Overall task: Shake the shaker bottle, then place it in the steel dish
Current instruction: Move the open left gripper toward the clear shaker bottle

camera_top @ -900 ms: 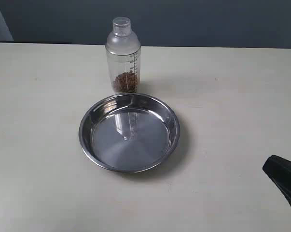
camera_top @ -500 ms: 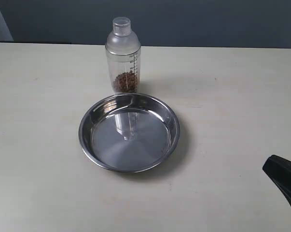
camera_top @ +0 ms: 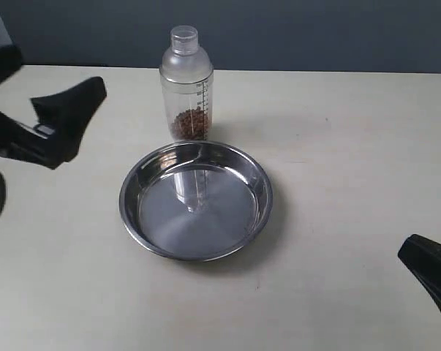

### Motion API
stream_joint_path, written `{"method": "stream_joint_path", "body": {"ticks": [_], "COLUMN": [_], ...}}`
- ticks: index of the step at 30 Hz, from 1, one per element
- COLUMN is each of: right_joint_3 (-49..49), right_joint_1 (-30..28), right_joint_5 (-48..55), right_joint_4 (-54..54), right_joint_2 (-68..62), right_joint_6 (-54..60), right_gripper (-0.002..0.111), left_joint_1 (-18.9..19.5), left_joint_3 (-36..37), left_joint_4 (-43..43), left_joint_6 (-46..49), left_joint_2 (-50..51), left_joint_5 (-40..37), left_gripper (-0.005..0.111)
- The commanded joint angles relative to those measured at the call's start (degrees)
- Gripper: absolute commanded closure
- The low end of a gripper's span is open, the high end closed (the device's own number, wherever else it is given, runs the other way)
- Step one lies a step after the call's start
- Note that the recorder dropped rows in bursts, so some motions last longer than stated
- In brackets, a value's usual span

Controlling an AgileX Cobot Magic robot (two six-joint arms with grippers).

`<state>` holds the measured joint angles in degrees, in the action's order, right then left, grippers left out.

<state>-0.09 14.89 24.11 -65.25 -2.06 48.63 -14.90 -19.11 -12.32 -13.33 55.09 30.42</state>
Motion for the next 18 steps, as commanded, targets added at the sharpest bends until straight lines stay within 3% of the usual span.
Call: {"method": "stream_joint_path", "body": {"ticks": [1, 6, 18], "right_joint_3": [0.1, 0.1, 0.1], "right_joint_1": [0.0, 0.0, 0.0], "right_joint_5": [-0.4, -0.5, -0.5], "right_joint_4": [-0.2, -0.2, -0.2], "right_joint_2": [0.2, 0.2, 0.2], "right_joint_6": [0.2, 0.2, 0.2], "right_gripper": [0.109, 0.109, 0.109], "left_joint_1": [-0.6, -0.6, -0.6], "left_joint_3": [-1.7, -2.9, -7.6], "left_joint_4": [2.6, 7.0, 4.8], "left_joint_6": [-1.5, -1.0, -2.8], "left_joint_2": [9.6, 19.4, 39.8], "left_joint_5": [4.7, 16.1, 27.8], "left_gripper": [0.001, 0.001, 0.001]}}
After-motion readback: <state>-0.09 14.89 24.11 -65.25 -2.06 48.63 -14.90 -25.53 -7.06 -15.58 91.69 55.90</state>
